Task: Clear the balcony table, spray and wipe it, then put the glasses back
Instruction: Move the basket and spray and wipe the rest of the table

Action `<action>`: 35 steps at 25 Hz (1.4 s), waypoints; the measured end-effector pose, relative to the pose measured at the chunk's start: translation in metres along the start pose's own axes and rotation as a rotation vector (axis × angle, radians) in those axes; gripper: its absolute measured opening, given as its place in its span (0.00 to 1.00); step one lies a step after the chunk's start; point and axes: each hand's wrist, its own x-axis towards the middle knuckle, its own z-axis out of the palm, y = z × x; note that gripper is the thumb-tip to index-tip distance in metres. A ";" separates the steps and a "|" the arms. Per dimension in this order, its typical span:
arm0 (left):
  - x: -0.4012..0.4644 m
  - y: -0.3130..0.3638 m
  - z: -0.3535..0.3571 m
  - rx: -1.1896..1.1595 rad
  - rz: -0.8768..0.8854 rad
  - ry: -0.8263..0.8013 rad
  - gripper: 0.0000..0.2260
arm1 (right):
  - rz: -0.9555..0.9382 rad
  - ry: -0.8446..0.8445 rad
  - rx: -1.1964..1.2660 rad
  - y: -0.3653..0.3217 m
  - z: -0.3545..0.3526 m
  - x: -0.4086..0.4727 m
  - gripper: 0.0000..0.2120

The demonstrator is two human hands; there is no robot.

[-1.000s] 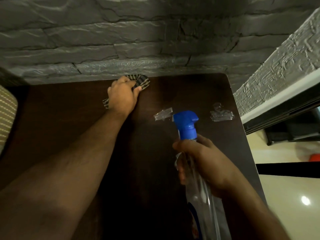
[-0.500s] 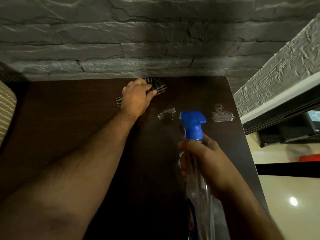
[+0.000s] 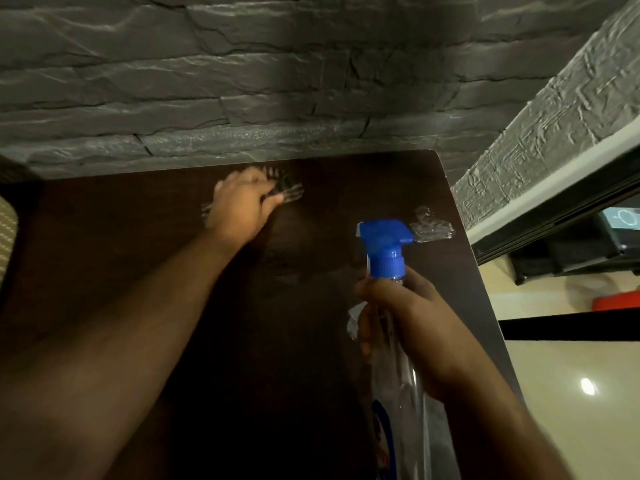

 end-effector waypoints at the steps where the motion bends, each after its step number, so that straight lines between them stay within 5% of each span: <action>1: 0.017 0.021 0.003 0.014 -0.034 -0.012 0.15 | -0.010 0.002 -0.007 -0.001 0.001 0.001 0.09; 4: -0.026 0.074 0.017 0.016 0.203 -0.170 0.14 | -0.014 -0.003 -0.002 -0.001 0.000 -0.001 0.08; 7: -0.121 0.037 0.005 -0.031 0.450 -0.172 0.14 | 0.009 0.000 -0.005 0.003 -0.008 -0.007 0.10; 10: -0.070 -0.003 -0.003 0.031 0.211 -0.065 0.18 | 0.016 0.019 0.002 0.008 -0.010 -0.011 0.11; 13: 0.008 0.031 0.007 0.023 -0.005 0.012 0.17 | 0.050 0.017 0.021 0.013 -0.001 -0.013 0.10; 18: -0.111 0.042 0.012 -0.051 0.456 -0.184 0.15 | 0.102 0.001 0.031 0.025 0.011 -0.022 0.15; 22: -0.060 -0.035 -0.011 0.025 0.118 -0.031 0.18 | 0.103 0.018 0.045 0.030 0.010 -0.031 0.13; 24: -0.021 -0.014 -0.007 0.027 0.011 0.023 0.18 | 0.118 0.027 0.053 0.032 0.010 -0.036 0.15; 27: -0.076 0.038 0.009 0.006 0.214 -0.097 0.16 | 0.118 0.030 0.051 0.043 0.014 -0.046 0.17; 30: -0.140 0.007 -0.002 -0.051 0.377 -0.087 0.15 | 0.121 0.010 0.027 0.059 0.016 -0.061 0.17; 35: -0.032 -0.002 -0.004 0.055 -0.046 0.070 0.16 | 0.133 -0.046 0.011 0.081 0.027 -0.081 0.13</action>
